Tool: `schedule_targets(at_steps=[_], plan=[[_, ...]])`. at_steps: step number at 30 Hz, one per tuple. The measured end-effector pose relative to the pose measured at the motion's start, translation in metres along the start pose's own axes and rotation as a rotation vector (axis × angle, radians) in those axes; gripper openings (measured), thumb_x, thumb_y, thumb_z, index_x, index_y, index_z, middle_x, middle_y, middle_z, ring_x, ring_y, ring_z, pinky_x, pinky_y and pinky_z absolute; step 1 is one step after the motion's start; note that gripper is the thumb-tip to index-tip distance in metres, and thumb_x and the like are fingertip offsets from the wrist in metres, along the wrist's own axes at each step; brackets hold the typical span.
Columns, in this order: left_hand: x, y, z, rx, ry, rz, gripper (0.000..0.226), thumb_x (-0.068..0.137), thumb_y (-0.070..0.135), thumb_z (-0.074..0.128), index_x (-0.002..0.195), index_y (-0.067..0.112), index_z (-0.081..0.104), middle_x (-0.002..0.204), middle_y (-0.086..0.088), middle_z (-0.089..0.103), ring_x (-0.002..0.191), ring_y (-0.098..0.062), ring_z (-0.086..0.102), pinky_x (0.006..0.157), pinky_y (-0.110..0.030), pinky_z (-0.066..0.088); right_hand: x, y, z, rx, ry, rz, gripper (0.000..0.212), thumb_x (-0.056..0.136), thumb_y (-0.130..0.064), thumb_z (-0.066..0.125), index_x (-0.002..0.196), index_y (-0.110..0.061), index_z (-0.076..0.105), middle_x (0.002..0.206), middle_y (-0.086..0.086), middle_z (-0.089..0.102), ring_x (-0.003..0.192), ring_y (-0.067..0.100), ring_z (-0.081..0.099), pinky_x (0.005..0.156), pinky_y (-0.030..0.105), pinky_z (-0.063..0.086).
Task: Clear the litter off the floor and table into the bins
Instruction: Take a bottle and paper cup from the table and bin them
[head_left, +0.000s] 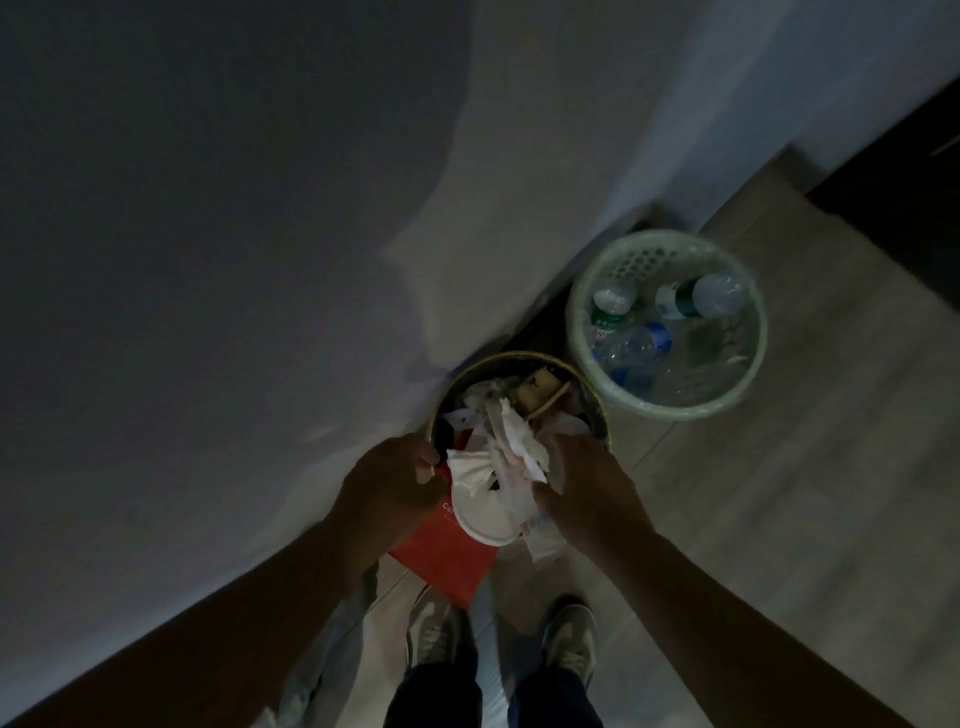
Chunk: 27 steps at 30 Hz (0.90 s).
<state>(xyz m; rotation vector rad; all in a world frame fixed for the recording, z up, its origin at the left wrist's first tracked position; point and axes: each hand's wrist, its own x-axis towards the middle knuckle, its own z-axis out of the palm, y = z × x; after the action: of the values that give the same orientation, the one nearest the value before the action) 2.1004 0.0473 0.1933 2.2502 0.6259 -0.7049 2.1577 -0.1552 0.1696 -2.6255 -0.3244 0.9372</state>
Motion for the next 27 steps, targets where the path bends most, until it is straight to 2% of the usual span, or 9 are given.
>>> schedule_targets(at_steps=[3,7,10,11,13,16,20,24,27], plan=[[-0.024,0.032,-0.036,0.112,-0.008,0.135,0.025,0.09,0.026,0.058,0.114,0.016,0.059,0.112,-0.003,0.061,0.105,-0.017,0.058,0.092,-0.031,0.046,-0.027,-0.012,-0.05,-0.049,-0.001,0.006,0.044,0.091,-0.035,0.058,0.13,-0.02,0.047,0.128,0.003,0.052,0.116,0.017,0.052,0.093,0.026,0.04],[-0.063,0.092,-0.101,0.206,0.007,0.262,0.022,0.093,0.025,0.054,0.11,0.012,0.058,0.108,-0.006,0.056,0.108,-0.021,0.055,0.091,-0.026,0.04,-0.061,-0.04,-0.145,-0.033,0.09,0.004,0.042,0.09,-0.035,0.059,0.128,-0.019,0.053,0.125,0.003,0.058,0.116,0.018,0.054,0.094,0.027,0.04],[-0.099,0.147,-0.157,0.193,0.103,0.397,0.045,0.088,0.038,0.048,0.111,0.003,0.062,0.109,-0.014,0.06,0.106,-0.023,0.058,0.093,-0.034,0.042,-0.09,-0.066,-0.239,-0.06,0.225,-0.036,0.046,0.09,-0.034,0.06,0.132,-0.018,0.053,0.13,0.005,0.058,0.12,0.02,0.053,0.097,0.025,0.036],[-0.112,0.166,-0.176,0.188,0.136,0.431,0.046,0.087,0.039,0.052,0.115,0.004,0.062,0.112,-0.013,0.061,0.107,-0.022,0.058,0.093,-0.03,0.042,-0.102,-0.075,-0.273,-0.05,0.279,-0.048,0.045,0.089,-0.032,0.062,0.131,-0.018,0.054,0.129,0.005,0.058,0.119,0.021,0.054,0.097,0.025,0.036],[-0.138,0.208,-0.214,0.2,0.186,0.513,0.038,0.09,0.031,0.061,0.122,0.011,0.058,0.118,-0.007,0.06,0.111,-0.019,0.056,0.091,-0.018,0.038,-0.129,-0.094,-0.341,-0.002,0.406,-0.089,0.043,0.087,-0.028,0.066,0.127,-0.018,0.056,0.123,0.006,0.06,0.111,0.021,0.057,0.091,0.026,0.04],[-0.175,0.271,-0.262,0.186,0.276,0.658,0.038,0.09,0.027,0.063,0.124,0.014,0.057,0.118,-0.003,0.059,0.109,-0.015,0.055,0.083,-0.009,0.032,-0.184,-0.122,-0.431,-0.005,0.547,-0.165,0.043,0.088,-0.031,0.065,0.129,-0.022,0.055,0.118,0.001,0.06,0.099,0.012,0.057,0.083,0.022,0.043],[-0.236,0.353,-0.324,0.196,0.415,0.832,0.036,0.087,0.027,0.066,0.121,0.015,0.06,0.116,-0.002,0.059,0.103,-0.015,0.057,0.083,-0.015,0.037,-0.269,-0.15,-0.53,-0.031,0.768,-0.238,0.045,0.088,-0.03,0.067,0.13,-0.021,0.055,0.12,0.0,0.061,0.107,0.014,0.057,0.094,0.032,0.048],[-0.319,0.428,-0.39,0.223,0.54,1.005,0.032,0.086,0.029,0.065,0.116,0.019,0.06,0.114,0.002,0.059,0.101,-0.015,0.058,0.089,-0.027,0.045,-0.368,-0.176,-0.609,-0.094,0.974,-0.294,0.045,0.088,-0.03,0.067,0.131,-0.021,0.055,0.121,-0.002,0.061,0.107,0.012,0.057,0.094,0.027,0.047],[-0.379,0.468,-0.433,0.227,0.65,1.117,0.031,0.086,0.033,0.064,0.115,0.023,0.059,0.109,0.01,0.055,0.097,-0.008,0.054,0.083,-0.019,0.04,-0.433,-0.195,-0.651,-0.124,1.109,-0.33,0.045,0.088,-0.031,0.067,0.13,-0.022,0.055,0.12,-0.004,0.061,0.105,0.009,0.057,0.091,0.021,0.045]])
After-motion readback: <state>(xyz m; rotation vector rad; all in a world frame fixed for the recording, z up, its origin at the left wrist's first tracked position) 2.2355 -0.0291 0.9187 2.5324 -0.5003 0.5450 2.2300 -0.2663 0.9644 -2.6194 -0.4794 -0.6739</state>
